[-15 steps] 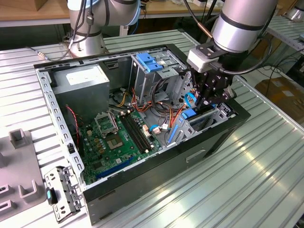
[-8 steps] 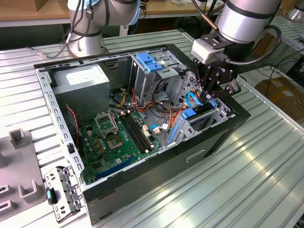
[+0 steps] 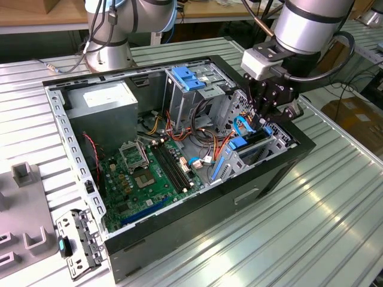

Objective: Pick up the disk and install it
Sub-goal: 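Insert the second disk wire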

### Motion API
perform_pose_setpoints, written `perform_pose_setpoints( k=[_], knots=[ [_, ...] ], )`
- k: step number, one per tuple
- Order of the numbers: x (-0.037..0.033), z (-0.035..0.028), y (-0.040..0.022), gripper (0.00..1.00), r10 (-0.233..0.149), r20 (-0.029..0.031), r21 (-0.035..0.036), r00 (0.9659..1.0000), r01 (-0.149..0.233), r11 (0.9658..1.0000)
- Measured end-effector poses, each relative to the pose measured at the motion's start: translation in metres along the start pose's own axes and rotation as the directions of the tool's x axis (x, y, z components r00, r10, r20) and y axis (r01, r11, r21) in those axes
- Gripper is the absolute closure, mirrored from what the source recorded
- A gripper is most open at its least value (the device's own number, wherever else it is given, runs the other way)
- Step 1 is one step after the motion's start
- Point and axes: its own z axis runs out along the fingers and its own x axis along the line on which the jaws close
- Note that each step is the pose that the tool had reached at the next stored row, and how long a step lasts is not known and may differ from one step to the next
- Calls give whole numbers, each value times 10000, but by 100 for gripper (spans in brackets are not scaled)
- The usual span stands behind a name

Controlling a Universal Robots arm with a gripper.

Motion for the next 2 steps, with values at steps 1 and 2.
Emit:
perform_pose_setpoints(
  k=[1,2],
  knots=[
    [0,0,0,89,0,0,0,10000,0,10000],
    [0,0,0,89,0,-1,0,10000,0,10000]
  ],
)
